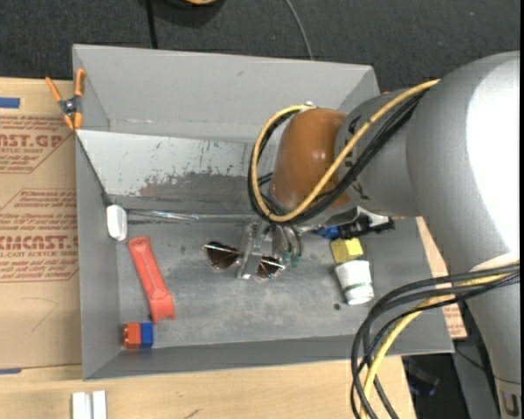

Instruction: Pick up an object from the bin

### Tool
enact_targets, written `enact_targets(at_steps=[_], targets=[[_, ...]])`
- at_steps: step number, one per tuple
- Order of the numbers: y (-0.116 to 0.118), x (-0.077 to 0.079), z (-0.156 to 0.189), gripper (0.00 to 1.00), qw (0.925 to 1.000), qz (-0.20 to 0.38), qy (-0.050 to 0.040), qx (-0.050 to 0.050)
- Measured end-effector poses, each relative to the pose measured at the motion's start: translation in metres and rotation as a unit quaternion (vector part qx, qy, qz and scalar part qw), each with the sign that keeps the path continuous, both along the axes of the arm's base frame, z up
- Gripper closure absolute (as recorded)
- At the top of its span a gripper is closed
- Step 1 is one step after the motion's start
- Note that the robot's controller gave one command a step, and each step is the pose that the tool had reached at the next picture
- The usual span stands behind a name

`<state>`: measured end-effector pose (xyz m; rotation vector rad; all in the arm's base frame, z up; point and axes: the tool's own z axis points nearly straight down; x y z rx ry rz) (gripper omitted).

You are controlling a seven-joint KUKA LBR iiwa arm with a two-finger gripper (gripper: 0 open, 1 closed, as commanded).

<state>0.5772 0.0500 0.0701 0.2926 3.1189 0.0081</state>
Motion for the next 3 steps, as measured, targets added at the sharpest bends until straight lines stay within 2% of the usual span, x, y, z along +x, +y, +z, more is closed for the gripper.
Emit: enact_targets(at_steps=[3], targets=[[0.0000,0.0000,0.0000,1.00,1.0000,0.000,-0.0001,0.000]])
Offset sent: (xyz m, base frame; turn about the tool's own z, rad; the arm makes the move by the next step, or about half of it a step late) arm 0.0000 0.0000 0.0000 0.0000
